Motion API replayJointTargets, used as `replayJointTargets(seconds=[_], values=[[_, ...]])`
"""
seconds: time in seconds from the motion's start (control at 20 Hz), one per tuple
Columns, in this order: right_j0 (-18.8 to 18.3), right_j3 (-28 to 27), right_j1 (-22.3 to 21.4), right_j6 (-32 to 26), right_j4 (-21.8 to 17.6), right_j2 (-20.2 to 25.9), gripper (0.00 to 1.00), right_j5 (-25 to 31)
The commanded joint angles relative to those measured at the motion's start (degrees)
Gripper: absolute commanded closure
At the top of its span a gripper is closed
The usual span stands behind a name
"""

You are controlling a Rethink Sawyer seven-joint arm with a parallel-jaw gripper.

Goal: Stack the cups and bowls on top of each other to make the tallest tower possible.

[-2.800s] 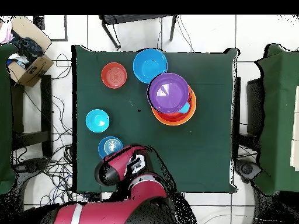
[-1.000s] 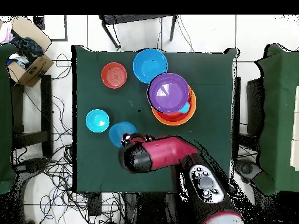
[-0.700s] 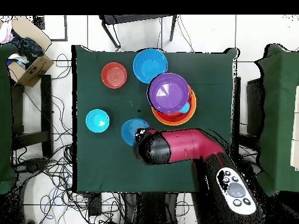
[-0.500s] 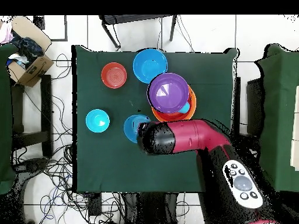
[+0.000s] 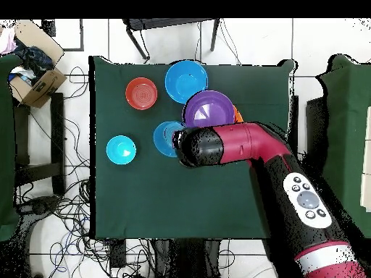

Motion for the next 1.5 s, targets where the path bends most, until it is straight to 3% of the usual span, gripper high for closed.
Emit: replayJointTargets(seconds=[0.05, 0.4, 0.9, 1.1, 1.5], values=[[-4.6, -3.5, 6.1, -22.9, -6.4, 6.0, 1.00, 4.1], [-8.2, -2.5, 7.8, -27.0, -9.8, 8.3, 1.00, 3.8], [-11.9, -1.7, 10.3, -28.6, -15.1, 9.2, 1.00, 0.2], [-13.1, -1.0, 8.8, -30.1, -15.2, 10.9, 1.00, 2.3], [-16.1, 3.3, 0.7, -28.8, -9.2, 15.1, 1.00, 9.2]])
